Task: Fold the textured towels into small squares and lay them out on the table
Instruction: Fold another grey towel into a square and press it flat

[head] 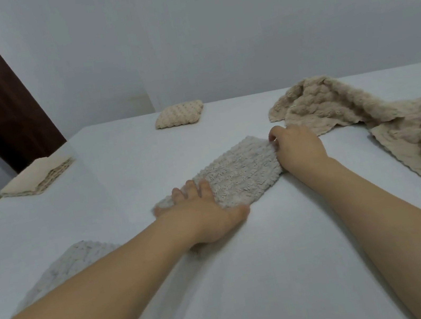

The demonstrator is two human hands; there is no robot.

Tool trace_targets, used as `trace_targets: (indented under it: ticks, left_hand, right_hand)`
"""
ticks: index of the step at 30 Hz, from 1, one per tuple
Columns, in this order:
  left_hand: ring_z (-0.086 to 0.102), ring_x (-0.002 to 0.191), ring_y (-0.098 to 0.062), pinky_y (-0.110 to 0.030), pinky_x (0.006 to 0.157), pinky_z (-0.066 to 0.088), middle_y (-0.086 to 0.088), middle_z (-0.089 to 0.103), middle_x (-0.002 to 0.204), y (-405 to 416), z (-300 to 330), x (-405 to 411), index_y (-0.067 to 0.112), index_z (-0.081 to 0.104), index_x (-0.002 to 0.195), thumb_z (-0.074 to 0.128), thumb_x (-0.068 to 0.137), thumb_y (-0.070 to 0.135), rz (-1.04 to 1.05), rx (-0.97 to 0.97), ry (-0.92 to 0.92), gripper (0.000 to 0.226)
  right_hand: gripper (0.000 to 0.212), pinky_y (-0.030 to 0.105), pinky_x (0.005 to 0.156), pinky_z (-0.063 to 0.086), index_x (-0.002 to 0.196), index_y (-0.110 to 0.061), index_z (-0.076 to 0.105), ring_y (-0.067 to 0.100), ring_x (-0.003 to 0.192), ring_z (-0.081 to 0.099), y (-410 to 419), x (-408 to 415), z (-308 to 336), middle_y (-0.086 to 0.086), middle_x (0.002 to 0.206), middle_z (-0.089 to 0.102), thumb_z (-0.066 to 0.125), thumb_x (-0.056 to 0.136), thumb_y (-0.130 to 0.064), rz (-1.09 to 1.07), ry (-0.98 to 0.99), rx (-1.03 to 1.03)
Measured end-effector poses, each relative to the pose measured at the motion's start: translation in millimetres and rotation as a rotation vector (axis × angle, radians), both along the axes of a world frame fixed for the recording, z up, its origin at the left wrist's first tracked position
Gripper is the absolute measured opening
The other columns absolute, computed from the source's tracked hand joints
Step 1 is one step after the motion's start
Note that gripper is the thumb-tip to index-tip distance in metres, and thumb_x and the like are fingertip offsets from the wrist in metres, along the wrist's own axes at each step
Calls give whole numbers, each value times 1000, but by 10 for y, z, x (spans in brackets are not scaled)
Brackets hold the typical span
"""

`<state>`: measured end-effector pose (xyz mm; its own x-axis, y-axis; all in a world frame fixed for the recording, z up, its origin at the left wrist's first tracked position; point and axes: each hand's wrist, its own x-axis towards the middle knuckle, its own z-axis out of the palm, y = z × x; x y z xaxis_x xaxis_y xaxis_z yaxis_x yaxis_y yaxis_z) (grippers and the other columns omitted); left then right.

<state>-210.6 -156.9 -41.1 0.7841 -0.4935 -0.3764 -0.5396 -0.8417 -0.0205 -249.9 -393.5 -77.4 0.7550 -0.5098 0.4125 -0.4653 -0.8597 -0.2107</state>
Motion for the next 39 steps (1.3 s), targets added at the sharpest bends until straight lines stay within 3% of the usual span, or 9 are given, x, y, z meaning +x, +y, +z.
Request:
trace_targets:
  ticks: [3, 6, 12, 17, 22, 27, 31, 35, 39]
  left_hand:
    - [39, 132, -35, -45, 100, 41, -9, 26, 152, 71, 122, -176, 16, 21, 150, 43, 87, 55, -201, 46, -161, 77]
    - [58, 101, -30, -36, 68, 43, -8, 45, 123, 212, 175, -281, 13, 36, 131, 49, 90, 24, -404, 127, -355, 45]
    - [59, 99, -28, -31, 68, 38, -5, 56, 112, 279, 252, -622, 18, 54, 112, 48, 91, 22, -554, 69, -403, 22]
    - [48, 94, -22, -35, 75, 43, 1, 50, 107, 363, 154, -786, 20, 49, 109, 53, 83, 42, -848, -166, -372, 34]
    - [46, 103, -17, -34, 83, 46, 4, 46, 114, 376, 271, -576, 24, 50, 118, 57, 83, 43, -760, -88, -238, 40]
    - [50, 75, -14, -32, 62, 42, 8, 51, 81, 279, 509, -489, 28, 44, 91, 58, 84, 30, -581, -321, -264, 15]
    - [54, 79, -19, -35, 69, 41, 7, 59, 84, 198, 430, -375, 23, 53, 95, 53, 88, 27, -417, -591, -392, 8]
    - [50, 76, -19, -34, 75, 35, 11, 50, 72, 7, 243, -184, 22, 47, 81, 52, 91, 29, -342, -659, -464, 13]
    - [47, 83, -17, -35, 83, 33, 15, 50, 74, -341, 295, 71, 27, 49, 84, 55, 91, 30, -353, -710, -369, 10]
  right_hand:
    - [25, 36, 69, 41, 110, -13, 60, 34, 94, 52, -131, -52, -2, 16, 100, 61, 44, 91, -8, 67, 28, 35]
    - [24, 37, 72, 42, 111, -15, 62, 35, 94, 54, -153, -79, 3, 15, 102, 61, 44, 94, -14, 95, 32, 85]
    - [42, 44, 99, 33, 130, -27, 53, 34, 115, 43, -66, -23, -17, 8, 127, 47, 33, 100, -47, 106, 172, 117]
    - [45, 45, 103, 34, 134, -32, 50, 30, 119, 42, -24, 6, -25, 3, 125, 48, 41, 96, -54, 238, 144, 218]
    - [42, 40, 96, 38, 120, -32, 60, 26, 114, 47, -54, 9, -27, 0, 117, 52, 46, 91, -59, 241, 87, 266]
    - [64, 44, 100, 32, 116, -45, 61, 23, 120, 43, -43, -27, 86, -10, 123, 53, 44, 69, -85, 320, 182, 361]
    - [73, 40, 105, 25, 132, -41, 50, 20, 126, 36, 11, -43, 77, -10, 135, 44, 58, 70, -77, 311, 258, 261]
    - [14, 32, 88, 48, 103, -31, 64, 17, 98, 61, -87, -66, 35, -8, 103, 64, 63, 89, -34, 331, -205, 794]
    - [25, 25, 75, 47, 85, -21, 65, 10, 79, 63, -148, -88, 39, -2, 89, 67, 50, 89, -2, 248, -359, 871]
